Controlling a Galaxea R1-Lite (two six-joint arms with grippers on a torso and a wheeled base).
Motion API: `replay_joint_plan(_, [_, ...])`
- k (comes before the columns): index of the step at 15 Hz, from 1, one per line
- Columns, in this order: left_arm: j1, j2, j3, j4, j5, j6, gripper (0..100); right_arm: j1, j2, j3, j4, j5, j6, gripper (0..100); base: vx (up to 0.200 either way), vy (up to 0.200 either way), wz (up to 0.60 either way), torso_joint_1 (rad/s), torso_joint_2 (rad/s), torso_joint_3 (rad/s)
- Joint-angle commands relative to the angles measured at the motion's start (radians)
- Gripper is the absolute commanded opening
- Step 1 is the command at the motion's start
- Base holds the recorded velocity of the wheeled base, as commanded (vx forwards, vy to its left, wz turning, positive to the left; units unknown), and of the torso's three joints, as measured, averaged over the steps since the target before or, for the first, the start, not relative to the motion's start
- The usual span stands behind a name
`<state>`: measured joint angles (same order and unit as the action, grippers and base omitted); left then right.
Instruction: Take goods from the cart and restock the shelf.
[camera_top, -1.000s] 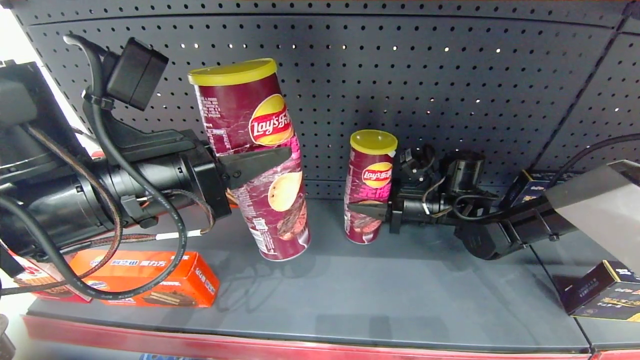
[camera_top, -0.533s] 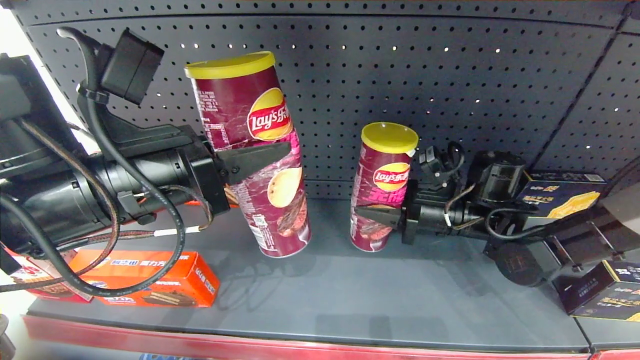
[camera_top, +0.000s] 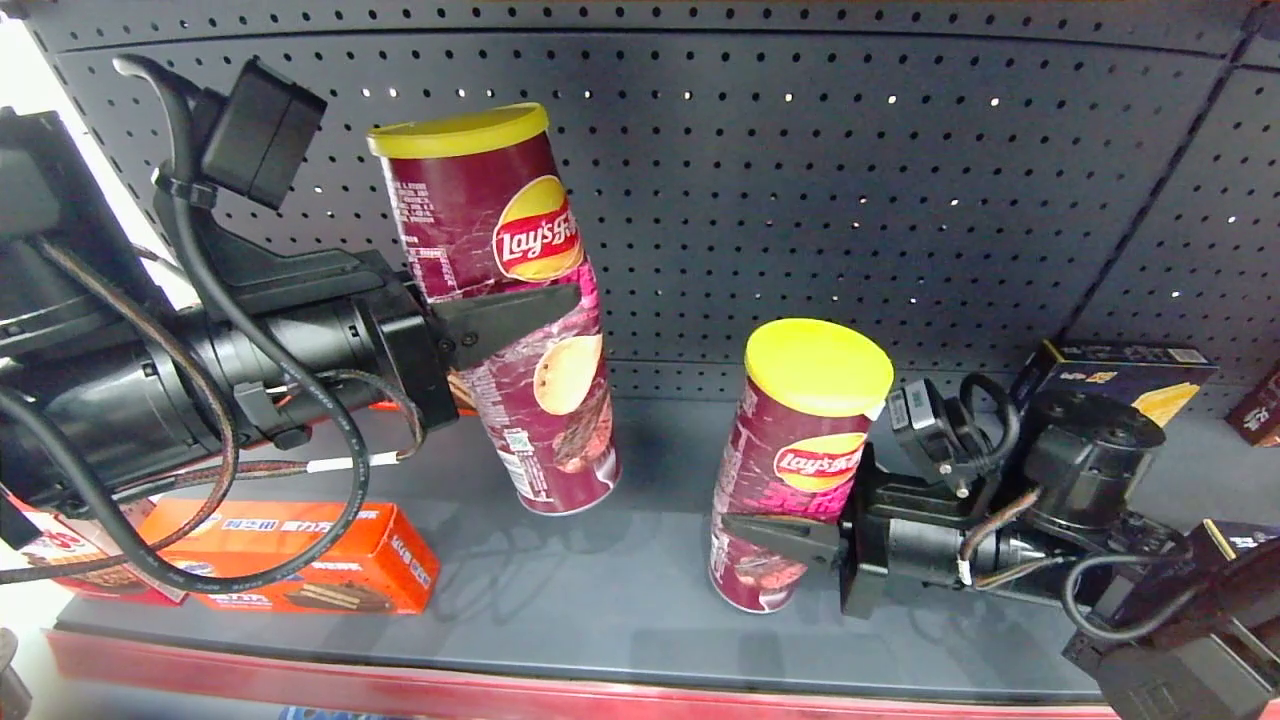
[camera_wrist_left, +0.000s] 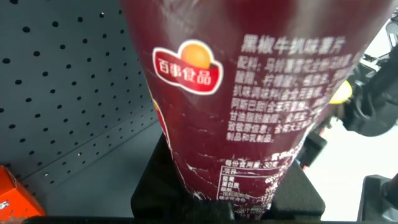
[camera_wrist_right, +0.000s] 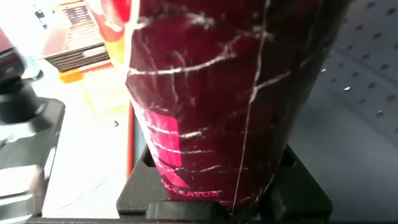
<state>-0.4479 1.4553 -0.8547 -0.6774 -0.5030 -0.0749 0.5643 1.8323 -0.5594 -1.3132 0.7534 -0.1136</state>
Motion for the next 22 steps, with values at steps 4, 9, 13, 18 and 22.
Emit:
replay_joint_plan(4, [0.0,-0.001,0.0,0.001,0.0,0.0,0,-0.007,0.03,0.116,-0.087,0.0,-0.004,0,0.0,0.0,0.0,0.0,0.0,0.0])
replay_joint_plan(9, [0.0,-0.001,0.002,0.001,0.001,0.0,0,-0.009,0.062,0.116,-0.107,0.0,-0.006,0,0.0,0.0,0.0,0.0,0.0,0.0])
replay_joint_plan(13, [0.001,-0.001,0.006,0.001,0.001,0.0,0,-0.007,0.108,0.115,-0.164,0.0,-0.008,0,0.0,0.0,0.0,0.0,0.0,0.0])
replay_joint_plan(18, [0.001,-0.001,0.006,-0.001,0.001,0.0,0,-0.007,0.117,0.154,-0.219,0.001,-0.008,100,0.0,0.0,0.0,0.0,0.0,0.0])
replay_joint_plan(22, [0.001,-0.001,0.008,0.001,0.004,0.0,0,-0.027,0.058,0.199,-0.228,0.001,-0.008,100,0.0,0.0,0.0,0.0,0.0,0.0])
